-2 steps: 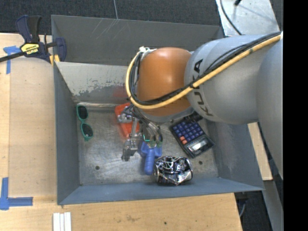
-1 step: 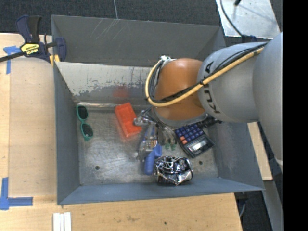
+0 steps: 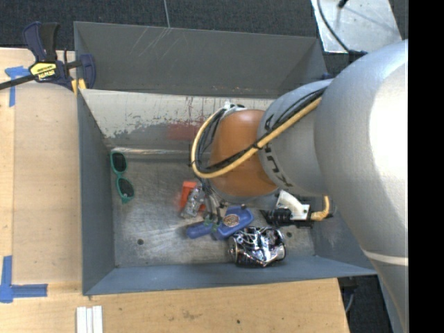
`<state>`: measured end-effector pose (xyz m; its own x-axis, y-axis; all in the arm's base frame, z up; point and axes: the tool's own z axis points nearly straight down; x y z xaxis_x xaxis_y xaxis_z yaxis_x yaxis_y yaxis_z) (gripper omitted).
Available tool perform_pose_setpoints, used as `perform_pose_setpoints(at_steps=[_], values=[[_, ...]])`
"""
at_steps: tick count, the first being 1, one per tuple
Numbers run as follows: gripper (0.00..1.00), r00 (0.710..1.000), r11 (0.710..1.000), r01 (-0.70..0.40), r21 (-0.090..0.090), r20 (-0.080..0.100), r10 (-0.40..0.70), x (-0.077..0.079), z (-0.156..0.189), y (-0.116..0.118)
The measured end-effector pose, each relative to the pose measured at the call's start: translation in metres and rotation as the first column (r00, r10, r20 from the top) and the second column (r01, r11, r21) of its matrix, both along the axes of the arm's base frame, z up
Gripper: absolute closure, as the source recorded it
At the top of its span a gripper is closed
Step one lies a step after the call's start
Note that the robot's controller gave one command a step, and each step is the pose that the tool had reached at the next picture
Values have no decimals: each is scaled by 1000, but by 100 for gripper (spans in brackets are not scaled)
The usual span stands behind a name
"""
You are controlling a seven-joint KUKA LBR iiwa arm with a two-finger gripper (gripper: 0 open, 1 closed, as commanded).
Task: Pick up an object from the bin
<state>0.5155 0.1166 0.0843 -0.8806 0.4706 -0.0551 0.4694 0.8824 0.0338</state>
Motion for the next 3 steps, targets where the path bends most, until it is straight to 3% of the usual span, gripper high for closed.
perform_pose_setpoints(at_steps=[1,2,3], values=[[100,1000,1000,0,0,0,0,0,0,0],[100,998,1000,-12,-4,-64,12,0,40,-4],[100,998,1000,-9,-3,-58,9,5,82,0]])
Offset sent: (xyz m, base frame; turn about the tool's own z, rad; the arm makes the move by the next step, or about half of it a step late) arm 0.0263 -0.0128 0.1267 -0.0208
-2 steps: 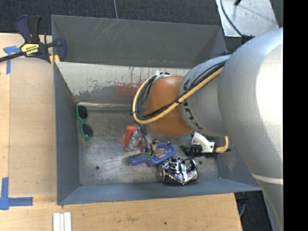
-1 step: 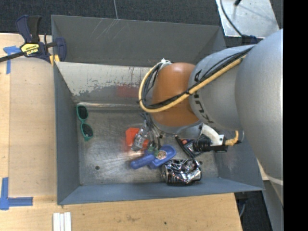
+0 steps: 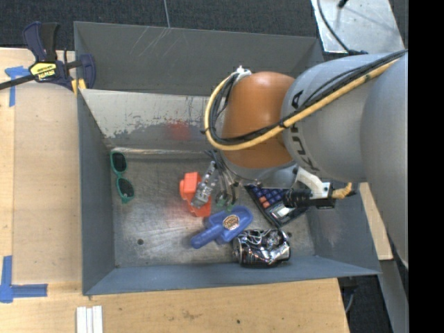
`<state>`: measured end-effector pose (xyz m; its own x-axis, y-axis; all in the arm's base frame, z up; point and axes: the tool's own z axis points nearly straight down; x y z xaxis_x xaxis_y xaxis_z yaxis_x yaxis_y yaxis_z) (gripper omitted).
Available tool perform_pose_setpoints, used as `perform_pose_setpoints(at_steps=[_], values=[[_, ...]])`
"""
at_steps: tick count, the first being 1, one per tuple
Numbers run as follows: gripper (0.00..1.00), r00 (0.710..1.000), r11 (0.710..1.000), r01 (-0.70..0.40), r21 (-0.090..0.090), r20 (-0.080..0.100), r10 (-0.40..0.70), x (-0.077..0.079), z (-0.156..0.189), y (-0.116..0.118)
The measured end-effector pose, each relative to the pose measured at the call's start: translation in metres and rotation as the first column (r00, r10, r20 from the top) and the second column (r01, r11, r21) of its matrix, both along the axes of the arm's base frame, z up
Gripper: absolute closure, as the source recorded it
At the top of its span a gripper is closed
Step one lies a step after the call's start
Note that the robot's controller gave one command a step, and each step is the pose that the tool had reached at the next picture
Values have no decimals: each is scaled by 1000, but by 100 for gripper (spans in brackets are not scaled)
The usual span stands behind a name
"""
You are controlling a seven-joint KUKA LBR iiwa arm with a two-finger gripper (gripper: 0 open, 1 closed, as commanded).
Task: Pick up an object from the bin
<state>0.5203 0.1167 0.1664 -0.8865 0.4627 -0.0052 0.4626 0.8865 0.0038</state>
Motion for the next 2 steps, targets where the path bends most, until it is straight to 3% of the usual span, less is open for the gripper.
perform_pose_setpoints(at_steps=[1,2], values=[[100,1000,1000,13,-1,-7,-13,13,27,-7],[100,1000,1000,28,-2,-4,-28,9,55,10]])
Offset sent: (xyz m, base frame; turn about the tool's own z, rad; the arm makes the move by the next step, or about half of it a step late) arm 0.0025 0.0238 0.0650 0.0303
